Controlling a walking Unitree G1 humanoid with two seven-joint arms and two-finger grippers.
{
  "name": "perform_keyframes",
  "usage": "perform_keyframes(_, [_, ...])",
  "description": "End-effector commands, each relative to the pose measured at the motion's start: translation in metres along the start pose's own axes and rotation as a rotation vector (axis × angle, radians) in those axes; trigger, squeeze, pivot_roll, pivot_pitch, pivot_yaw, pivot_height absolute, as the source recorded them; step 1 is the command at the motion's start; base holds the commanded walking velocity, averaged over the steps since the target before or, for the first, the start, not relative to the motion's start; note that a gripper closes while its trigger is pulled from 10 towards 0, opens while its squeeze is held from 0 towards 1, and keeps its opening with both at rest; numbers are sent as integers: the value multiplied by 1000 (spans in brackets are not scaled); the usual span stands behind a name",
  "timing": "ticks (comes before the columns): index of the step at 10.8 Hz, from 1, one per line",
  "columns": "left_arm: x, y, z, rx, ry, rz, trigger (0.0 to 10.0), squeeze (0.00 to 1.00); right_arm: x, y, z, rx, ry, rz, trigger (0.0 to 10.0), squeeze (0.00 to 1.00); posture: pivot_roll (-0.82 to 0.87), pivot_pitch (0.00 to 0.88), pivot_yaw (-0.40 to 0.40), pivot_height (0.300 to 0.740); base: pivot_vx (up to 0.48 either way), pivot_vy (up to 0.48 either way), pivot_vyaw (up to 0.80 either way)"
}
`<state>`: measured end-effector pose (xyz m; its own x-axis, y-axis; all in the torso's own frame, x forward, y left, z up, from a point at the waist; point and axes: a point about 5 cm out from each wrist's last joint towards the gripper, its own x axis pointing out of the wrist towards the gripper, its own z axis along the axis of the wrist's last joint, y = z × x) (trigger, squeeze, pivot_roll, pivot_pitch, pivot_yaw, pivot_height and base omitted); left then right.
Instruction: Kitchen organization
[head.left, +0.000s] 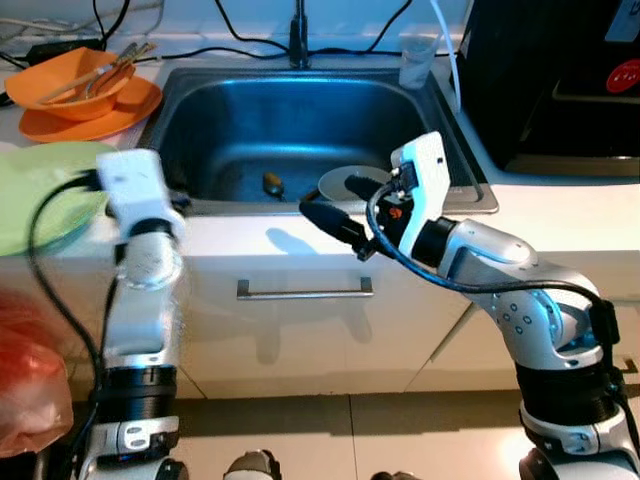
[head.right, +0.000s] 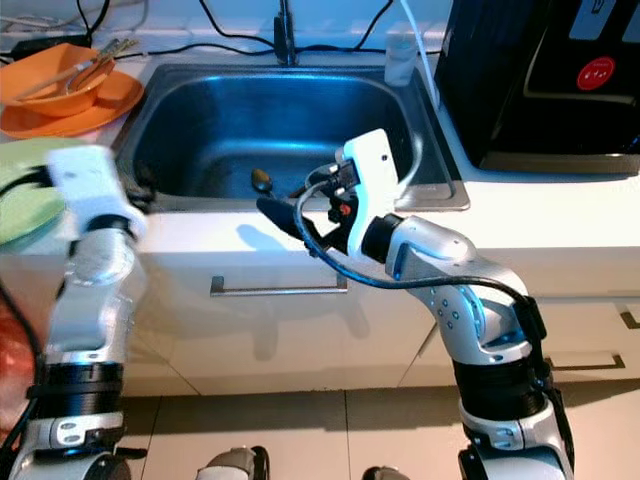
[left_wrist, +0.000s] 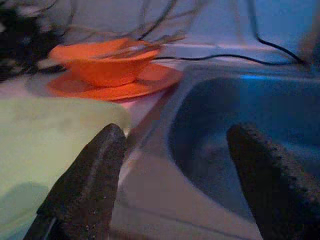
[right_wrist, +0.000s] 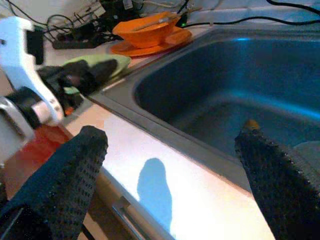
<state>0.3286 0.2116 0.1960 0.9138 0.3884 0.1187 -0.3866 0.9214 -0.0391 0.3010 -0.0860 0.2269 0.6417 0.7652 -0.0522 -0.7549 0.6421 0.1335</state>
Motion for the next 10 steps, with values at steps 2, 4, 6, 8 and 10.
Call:
perform_keyframes(2, [-4,20,-6,-87,48,110,10000,1000,1,1,4,-24,-6,12,10000,86,98,91,-3,740,0,0,0])
perform_keyframes(4, [-9,27,-13,-150,101,162,10000,1000,2,-2,4,-26,-3,14,10000,82,106,91,-13,740,0,0,0])
perform_keyframes(6, [-15,27,-10,-183,101,152,10000,1000,4,-2,5,-30,-1,25,10000,86,118,86,-21,740,0,0,0])
perform_keyframes(8, [-14,24,-5,-173,74,121,10000,1000,7,-1,5,-30,-3,33,10000,82,126,83,-23,740,0,0,0])
perform_keyframes(10, [-16,25,3,-151,44,113,10000,1000,9,-2,4,-29,-4,40,10000,86,147,89,-31,740,0,0,0])
